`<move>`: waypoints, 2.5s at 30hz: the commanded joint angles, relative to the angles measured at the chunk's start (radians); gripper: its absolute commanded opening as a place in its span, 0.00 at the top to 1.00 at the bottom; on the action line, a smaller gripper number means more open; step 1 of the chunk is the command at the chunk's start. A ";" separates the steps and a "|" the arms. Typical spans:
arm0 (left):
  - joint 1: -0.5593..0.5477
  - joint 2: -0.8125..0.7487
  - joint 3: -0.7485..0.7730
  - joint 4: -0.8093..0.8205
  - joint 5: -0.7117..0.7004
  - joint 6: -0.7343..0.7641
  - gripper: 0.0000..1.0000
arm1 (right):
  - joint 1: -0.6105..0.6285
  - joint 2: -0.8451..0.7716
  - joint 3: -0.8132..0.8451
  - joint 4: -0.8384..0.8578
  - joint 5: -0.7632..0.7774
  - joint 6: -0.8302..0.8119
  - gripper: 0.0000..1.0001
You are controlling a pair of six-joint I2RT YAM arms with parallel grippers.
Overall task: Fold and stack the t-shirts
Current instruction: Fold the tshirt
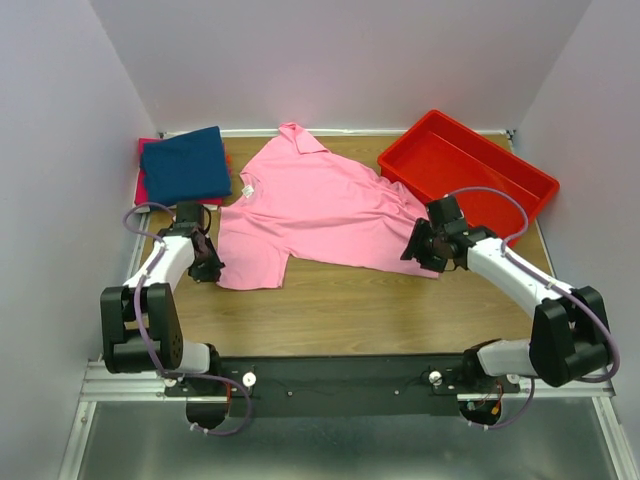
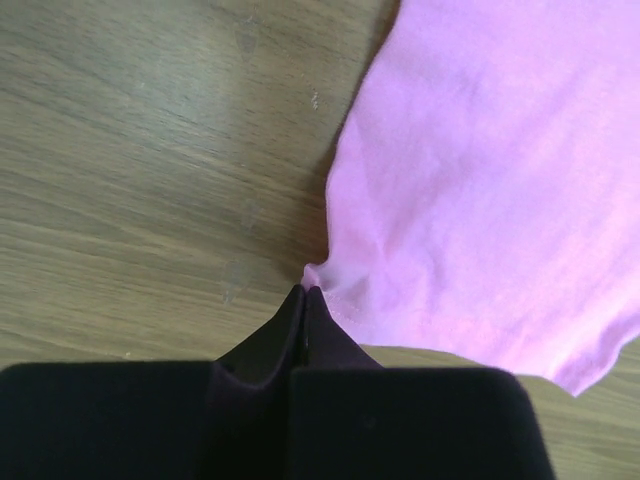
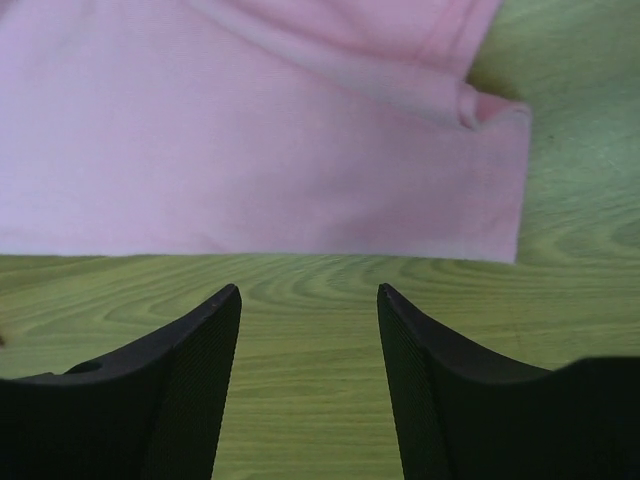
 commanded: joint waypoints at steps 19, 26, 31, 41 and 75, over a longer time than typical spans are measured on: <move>0.030 -0.038 0.030 0.000 0.116 0.080 1.00 | -0.185 0.054 -0.107 -0.022 0.158 -0.006 0.44; 0.033 -0.023 0.053 -0.012 0.121 0.095 1.00 | -0.185 0.090 -0.124 -0.019 0.159 0.011 0.51; 0.035 -0.025 0.067 -0.024 0.118 0.097 1.00 | -0.185 0.097 -0.144 -0.013 0.159 0.022 0.54; 0.039 -0.054 0.079 -0.044 0.119 0.097 1.00 | -0.185 0.142 -0.162 0.014 0.095 0.007 0.86; 0.072 -0.508 0.042 -0.351 0.050 -0.029 1.00 | -0.121 -0.002 -0.039 -0.513 -0.075 -0.052 1.00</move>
